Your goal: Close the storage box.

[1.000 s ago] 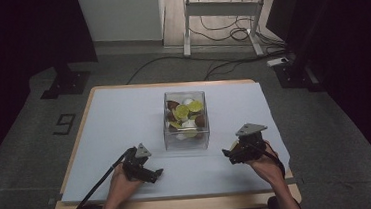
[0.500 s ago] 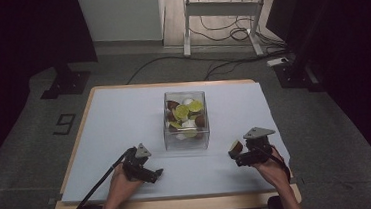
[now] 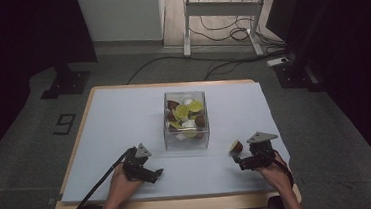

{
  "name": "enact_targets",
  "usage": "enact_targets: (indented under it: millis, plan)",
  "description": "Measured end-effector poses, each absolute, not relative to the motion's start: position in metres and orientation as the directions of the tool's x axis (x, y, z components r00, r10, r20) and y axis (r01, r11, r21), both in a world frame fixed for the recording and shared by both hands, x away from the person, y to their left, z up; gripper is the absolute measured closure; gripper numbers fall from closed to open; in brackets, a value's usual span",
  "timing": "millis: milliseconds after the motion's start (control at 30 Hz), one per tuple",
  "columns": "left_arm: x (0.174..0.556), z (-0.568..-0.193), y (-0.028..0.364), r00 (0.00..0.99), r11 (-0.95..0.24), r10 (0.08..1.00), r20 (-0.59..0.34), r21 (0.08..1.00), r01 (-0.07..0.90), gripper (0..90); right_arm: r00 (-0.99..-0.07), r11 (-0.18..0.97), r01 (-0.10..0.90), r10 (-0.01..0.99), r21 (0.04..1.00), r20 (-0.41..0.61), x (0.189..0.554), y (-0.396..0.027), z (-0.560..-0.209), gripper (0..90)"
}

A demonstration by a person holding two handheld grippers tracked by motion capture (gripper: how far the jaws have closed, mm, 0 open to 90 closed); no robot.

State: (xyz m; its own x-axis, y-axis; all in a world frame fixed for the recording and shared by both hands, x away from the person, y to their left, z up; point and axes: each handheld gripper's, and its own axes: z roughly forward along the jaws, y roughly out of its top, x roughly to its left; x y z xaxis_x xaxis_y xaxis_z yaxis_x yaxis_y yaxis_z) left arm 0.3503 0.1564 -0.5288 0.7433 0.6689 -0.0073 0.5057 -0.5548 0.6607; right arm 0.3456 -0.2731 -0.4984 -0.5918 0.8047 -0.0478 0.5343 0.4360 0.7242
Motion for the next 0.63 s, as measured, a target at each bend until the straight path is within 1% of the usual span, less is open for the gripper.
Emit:
enact_targets:
  millis: [200,267,400,633]
  plan:
    - [0.35,-0.529,0.156,0.743,-0.555,0.669,-0.006,0.661,0.505,0.0,-0.585,0.429,0.575,0.811,0.697,-0.016,0.348,-0.277,-0.514,2.9]
    - [0.35,-0.529,0.156,0.743,-0.555,0.669,-0.006,0.661,0.505,0.0,-0.585,0.429,0.581,0.811,0.692,-0.012,0.349,-0.278,-0.52,0.3]
    - [0.35,-0.529,0.156,0.743,-0.555,0.669,-0.006,0.661,0.505,0.0,-0.586,0.433,0.596,0.81,0.676,-0.001,0.35,-0.279,-0.531,0.0]
    - [0.35,-0.529,0.156,0.743,-0.555,0.669,-0.005,0.661,0.505,0.0,-0.576,0.4,0.575,0.818,0.714,0.006,0.347,-0.281,-0.536,0.0]
